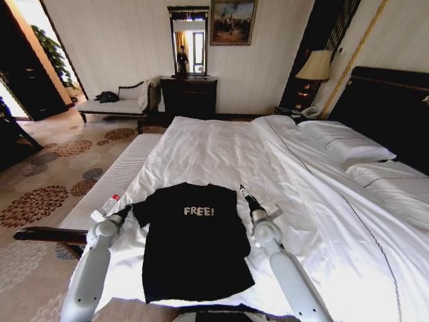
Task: Fold the clothes on the bed.
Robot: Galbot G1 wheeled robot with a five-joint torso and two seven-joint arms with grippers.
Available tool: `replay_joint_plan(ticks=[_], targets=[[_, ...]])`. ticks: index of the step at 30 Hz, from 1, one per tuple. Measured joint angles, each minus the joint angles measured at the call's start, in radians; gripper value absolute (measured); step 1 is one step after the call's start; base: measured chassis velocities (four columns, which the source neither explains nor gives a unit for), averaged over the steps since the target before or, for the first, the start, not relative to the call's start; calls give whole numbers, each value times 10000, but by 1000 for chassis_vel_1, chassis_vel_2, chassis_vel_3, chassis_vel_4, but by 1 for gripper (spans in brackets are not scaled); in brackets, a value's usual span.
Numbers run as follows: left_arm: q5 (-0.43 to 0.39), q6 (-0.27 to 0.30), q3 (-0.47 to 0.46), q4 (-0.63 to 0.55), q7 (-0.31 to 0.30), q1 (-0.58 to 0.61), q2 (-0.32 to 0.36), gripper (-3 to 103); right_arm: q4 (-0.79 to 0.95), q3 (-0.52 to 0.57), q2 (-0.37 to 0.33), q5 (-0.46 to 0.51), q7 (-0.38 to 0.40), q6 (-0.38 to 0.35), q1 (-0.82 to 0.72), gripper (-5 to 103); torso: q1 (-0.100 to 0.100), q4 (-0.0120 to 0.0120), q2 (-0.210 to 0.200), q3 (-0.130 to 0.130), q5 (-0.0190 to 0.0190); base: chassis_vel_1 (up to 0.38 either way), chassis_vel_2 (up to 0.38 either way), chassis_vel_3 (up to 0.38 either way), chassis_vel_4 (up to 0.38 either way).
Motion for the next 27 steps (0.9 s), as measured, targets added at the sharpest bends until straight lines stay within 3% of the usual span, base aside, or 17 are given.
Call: replay_joint_plan(ticks=[6,9,18,27], targets=[[-447,151,1051,-1200,-127,-297,395,0,-167,-86,43,-33,90,-56,84,100,0,-3,0,0,1,0,0,0,0],[-370,172,1448,-1218,-139,-484,382,0,-174,-104,61,-20,135,-106,119,100,0,-2,0,0,-1,0,0,0,0],[228,116,2861,-10,-168,-1808,-324,0,-332,-134,33,-78,110,-130,176,100,2,-1,0,0,-1,0,0,0,0],[665,70,3753,447,-172,-2295,-618,0,-317,-183,46,-232,26,-126,98,100,3,-1,-1,0,2,0,0,0,0]])
